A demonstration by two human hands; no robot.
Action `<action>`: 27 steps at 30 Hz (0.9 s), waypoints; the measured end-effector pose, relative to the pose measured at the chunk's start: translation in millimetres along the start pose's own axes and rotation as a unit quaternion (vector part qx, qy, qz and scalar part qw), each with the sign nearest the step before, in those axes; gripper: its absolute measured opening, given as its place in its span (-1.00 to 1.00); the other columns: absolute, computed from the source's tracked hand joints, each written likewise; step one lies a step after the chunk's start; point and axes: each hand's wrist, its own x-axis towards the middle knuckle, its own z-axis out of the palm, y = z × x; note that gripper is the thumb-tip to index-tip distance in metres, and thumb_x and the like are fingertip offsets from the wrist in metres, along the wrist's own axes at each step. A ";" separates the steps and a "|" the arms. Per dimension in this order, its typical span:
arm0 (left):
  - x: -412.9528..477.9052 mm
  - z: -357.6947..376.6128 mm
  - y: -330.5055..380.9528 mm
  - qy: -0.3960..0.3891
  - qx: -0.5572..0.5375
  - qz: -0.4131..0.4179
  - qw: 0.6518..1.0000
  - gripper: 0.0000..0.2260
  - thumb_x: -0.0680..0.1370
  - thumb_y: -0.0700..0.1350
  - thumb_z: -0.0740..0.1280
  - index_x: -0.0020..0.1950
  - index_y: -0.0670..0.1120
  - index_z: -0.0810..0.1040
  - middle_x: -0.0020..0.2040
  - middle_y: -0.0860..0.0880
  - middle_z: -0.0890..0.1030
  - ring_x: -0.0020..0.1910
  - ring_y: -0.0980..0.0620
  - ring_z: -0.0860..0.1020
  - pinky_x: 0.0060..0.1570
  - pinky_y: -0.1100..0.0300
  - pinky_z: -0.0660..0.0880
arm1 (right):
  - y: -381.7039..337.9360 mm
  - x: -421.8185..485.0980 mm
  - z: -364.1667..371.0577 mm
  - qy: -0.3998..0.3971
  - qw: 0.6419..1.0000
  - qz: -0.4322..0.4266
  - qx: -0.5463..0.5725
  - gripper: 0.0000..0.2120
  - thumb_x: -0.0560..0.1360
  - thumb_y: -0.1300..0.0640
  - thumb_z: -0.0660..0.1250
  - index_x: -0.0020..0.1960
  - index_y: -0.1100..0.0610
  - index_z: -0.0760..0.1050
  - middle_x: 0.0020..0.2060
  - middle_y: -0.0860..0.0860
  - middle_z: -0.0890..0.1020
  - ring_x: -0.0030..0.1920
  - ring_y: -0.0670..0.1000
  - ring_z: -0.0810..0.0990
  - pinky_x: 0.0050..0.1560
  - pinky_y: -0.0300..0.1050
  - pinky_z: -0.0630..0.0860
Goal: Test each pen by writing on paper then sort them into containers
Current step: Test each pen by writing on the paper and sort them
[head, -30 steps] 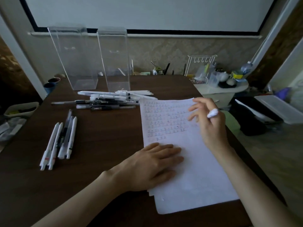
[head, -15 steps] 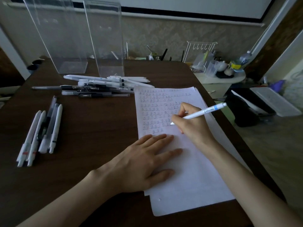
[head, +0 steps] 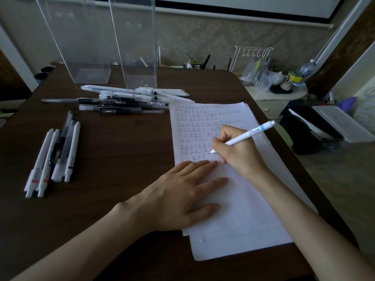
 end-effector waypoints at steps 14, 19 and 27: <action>0.1 -1.2 -0.3 0.014 0.008 -0.004 1.000 -0.49 0.57 0.22 0.05 0.48 0.07 0.24 0.49 -0.12 0.22 0.46 -0.04 0.19 0.36 0.18 0.01 | -0.5 -0.4 -1.2 0.002 1.000 0.004 0.003 -0.67 0.45 0.34 0.30 -0.38 0.25 0.21 -0.60 0.08 0.30 -0.61 -0.15 0.29 -0.30 -0.07 0.55; 0.0 -0.5 -1.0 0.013 0.001 0.004 1.000 -0.48 0.57 0.24 0.01 0.49 0.08 0.21 0.52 -0.09 0.16 0.48 -0.01 0.14 0.37 0.19 -0.03 | 0.8 -0.8 -1.8 -0.027 1.000 0.008 -0.007 -0.64 0.47 0.29 0.32 -0.41 0.14 0.22 -0.66 -0.04 0.35 -0.62 -0.15 0.32 -0.32 0.06 0.51; 0.1 1.6 -2.3 0.023 0.006 0.006 1.000 -0.48 0.57 0.24 0.02 0.49 0.08 0.21 0.51 -0.10 0.17 0.48 -0.02 0.14 0.37 0.20 -0.03 | 1.9 -0.8 -3.2 -0.045 0.999 0.010 -0.009 -0.64 0.47 0.30 0.32 -0.40 0.17 0.22 -0.63 -0.08 0.32 -0.58 -0.16 0.32 -0.39 -0.11 0.39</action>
